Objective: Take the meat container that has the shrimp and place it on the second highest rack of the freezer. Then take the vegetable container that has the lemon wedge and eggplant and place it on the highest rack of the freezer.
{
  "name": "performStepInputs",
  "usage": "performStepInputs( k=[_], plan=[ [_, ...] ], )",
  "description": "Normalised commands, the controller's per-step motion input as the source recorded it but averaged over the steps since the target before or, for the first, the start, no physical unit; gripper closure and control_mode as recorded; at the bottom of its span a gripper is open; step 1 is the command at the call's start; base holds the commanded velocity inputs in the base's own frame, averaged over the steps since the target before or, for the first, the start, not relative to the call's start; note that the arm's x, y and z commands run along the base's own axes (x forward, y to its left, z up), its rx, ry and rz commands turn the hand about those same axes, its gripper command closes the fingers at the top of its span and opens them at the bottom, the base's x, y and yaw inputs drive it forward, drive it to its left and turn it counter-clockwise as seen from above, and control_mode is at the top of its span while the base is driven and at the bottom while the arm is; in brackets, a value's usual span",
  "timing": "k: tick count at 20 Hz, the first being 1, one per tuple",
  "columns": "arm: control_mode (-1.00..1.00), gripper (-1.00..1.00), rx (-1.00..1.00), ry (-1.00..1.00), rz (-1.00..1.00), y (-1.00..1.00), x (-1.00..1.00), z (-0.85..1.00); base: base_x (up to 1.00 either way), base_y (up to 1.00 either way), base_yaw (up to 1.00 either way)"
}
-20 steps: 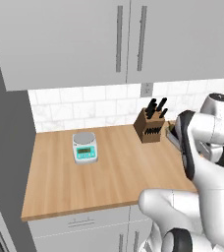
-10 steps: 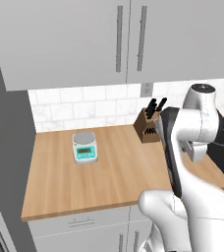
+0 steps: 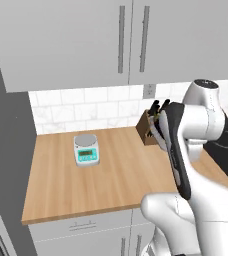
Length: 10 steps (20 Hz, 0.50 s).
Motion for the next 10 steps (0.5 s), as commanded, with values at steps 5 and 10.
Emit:
performStepInputs(
  k=[5,10],
  plan=[
    [-1.00,1.00,0.00,-0.09,-0.07,-0.01,-0.30,0.00,0.00,0.00,0.00],
    [-1.00,1.00,-0.01,-0.04,-0.13,-0.27,-0.29,0.00,0.00,0.00,0.00]
  ],
)
